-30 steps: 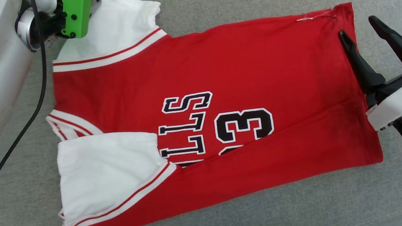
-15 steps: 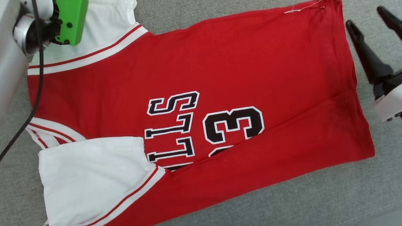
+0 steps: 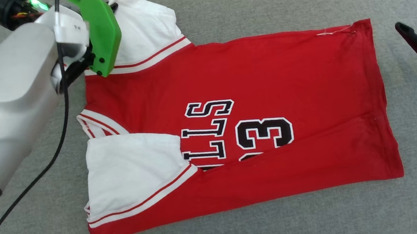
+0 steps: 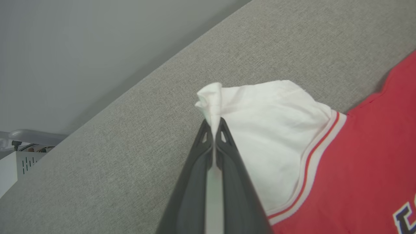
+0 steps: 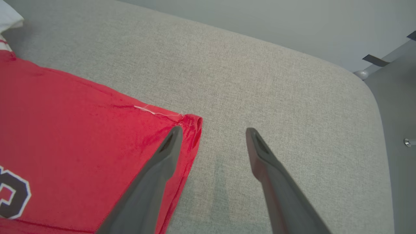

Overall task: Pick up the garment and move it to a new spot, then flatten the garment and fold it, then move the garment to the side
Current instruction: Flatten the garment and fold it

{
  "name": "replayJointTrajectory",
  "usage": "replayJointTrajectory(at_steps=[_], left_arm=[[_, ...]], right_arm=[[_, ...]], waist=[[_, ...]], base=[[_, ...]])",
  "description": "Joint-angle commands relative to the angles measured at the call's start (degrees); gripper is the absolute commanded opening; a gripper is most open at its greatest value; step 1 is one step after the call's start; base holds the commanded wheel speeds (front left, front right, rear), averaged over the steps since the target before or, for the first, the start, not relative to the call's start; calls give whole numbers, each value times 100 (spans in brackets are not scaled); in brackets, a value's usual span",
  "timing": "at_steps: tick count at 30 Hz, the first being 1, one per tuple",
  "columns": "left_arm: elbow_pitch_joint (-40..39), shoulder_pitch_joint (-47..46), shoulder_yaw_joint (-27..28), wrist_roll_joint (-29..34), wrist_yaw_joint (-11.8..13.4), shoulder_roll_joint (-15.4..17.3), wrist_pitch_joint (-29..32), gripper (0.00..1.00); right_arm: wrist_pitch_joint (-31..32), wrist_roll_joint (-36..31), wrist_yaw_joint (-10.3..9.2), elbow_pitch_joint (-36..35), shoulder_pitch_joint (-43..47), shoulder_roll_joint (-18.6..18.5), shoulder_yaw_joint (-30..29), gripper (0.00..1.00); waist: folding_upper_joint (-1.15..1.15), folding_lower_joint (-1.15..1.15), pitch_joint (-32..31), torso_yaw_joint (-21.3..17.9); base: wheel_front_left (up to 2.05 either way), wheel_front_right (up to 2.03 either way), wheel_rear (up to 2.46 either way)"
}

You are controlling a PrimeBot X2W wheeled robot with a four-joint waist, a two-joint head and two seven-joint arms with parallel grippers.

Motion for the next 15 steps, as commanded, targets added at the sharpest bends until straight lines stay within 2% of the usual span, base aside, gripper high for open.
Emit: replayJointTrajectory(at_steps=[1,5,7,11,15], left_arm=[[-89,182,-18,56,-14,-5,-139,0],[-315,354,-25,138,24,-53,-431,0],[-440,415,-27,164,58,-76,-519,0],[-685,443,-6,220,168,-71,-682,0],[-922,441,15,286,299,-33,-799,0]], right_arm=[[434,233,-3,138,-175,-121,141,100],[1355,470,-3,566,-576,-344,505,100],[1599,481,-3,795,-786,-344,659,100],[1787,384,-3,1235,-1184,-216,938,100],[1682,191,-3,1751,-1506,-66,1152,100]], waist=[[0,0,-252,338],[0,0,-209,527],[0,0,-161,605],[0,0,-34,731],[0,0,101,826]], base=[[0,0,0],[0,0,0],[0,0,0],[0,0,0],[0,0,0]])
